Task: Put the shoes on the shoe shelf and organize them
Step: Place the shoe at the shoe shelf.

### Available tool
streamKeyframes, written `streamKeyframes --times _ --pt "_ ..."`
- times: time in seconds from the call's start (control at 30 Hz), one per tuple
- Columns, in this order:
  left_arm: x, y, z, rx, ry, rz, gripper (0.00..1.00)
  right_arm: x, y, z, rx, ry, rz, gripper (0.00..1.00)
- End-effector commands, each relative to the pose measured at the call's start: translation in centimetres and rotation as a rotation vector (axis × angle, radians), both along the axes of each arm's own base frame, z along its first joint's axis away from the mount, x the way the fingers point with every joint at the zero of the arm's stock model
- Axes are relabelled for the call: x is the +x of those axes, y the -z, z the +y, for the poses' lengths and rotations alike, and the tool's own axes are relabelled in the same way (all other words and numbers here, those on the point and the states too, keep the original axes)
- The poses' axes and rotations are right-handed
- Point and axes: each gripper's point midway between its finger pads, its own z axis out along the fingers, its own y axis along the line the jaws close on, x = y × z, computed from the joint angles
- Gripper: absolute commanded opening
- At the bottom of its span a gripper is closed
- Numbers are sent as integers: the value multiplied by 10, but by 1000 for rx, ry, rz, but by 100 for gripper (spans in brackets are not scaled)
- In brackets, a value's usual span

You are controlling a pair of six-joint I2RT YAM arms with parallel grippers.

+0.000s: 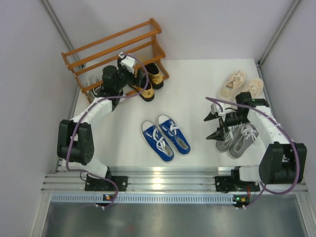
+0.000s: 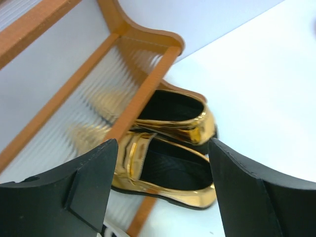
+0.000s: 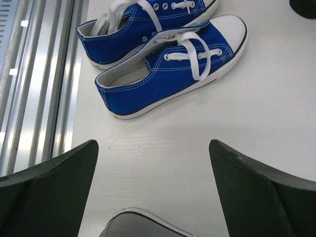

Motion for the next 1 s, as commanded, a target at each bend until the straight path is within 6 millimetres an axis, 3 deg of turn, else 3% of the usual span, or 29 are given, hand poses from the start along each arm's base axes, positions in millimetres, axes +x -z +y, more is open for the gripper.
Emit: streamKeyframes --times 0.0,0.07,0.1,0.23,0.27,0.3,0.33,0.37,0.4,0.43,0.47,0.5,0.53,0.57,0.6,0.63,0.67,0.7,0.73,0.77,0.83,0.87,0.93,0.97 --pt "-37 -48 -6 -166 41 -4 80 13 -27 12 -7 -91 -138 95" --pt "-54 -37 -3 -188 22 88 83 20 -29 18 -50 -126 -154 95" --pt "-65 -50 1 -219 1 92 84 31 -40 22 -64 -133 -199 95" --pt "-105 -26 13 -279 -75 276 96 65 -53 40 -187 -134 -296 96" --pt "-118 -35 16 -316 -88 281 98 75 -56 58 -198 -163 -359 96" --pt "-133 -13 21 -309 -115 370 98 89 -64 62 -247 -149 -423 97" --pt "-142 -10 24 -323 -134 391 98 92 -64 81 -257 -170 -437 97" --pt "-158 -20 28 -333 -139 368 98 103 -70 94 -259 -168 -493 97" --pt "-170 -5 33 -324 -163 413 98 118 -83 102 -279 -152 -554 98" --pt "-178 -4 40 -325 -197 408 98 120 -76 123 -286 -181 -552 98" --pt "-193 -18 46 -339 -202 352 98 126 -80 133 -290 -187 -572 98" --pt "-202 -6 51 -334 -224 360 98 140 -99 145 -286 -170 -637 98" --pt "-211 -2 57 -331 -244 356 98 143 -88 163 -292 -196 -621 98" --pt "-223 -14 67 -348 -277 288 98 148 -90 174 -291 -201 -637 98" --pt "-230 -2 74 -345 -308 291 98 157 -104 184 -290 -193 -685 98" --pt "-236 -2 79 -353 -331 273 98 157 -87 202 -308 -239 -680 98" --pt "-246 -13 89 -379 -365 206 98 160 -84 211 -318 -254 -696 98" --pt "-249 -7 98 -384 -408 189 98 166 -91 221 -331 -253 -739 98" --pt "-252 -9 104 -395 -432 162 98 164 -73 238 -346 -299 -739 98" --pt "-259 -16 113 -414 -463 108 98 169 -78 248 -341 -297 -770 98" --pt "-263 -15 121 -422 -499 80 98 177 -60 266 -367 -299 -782 98" --pt "-268 -20 124 -433 -505 52 98 185 -68 273 -358 -278 -809 98" --pt "-270 -23 128 -436 -520 33 98 197 -55 283 -370 -255 -804 98" --pt "-271 -23 129 -436 -525 32 98 202 -60 286 -366 -242 -820 98"
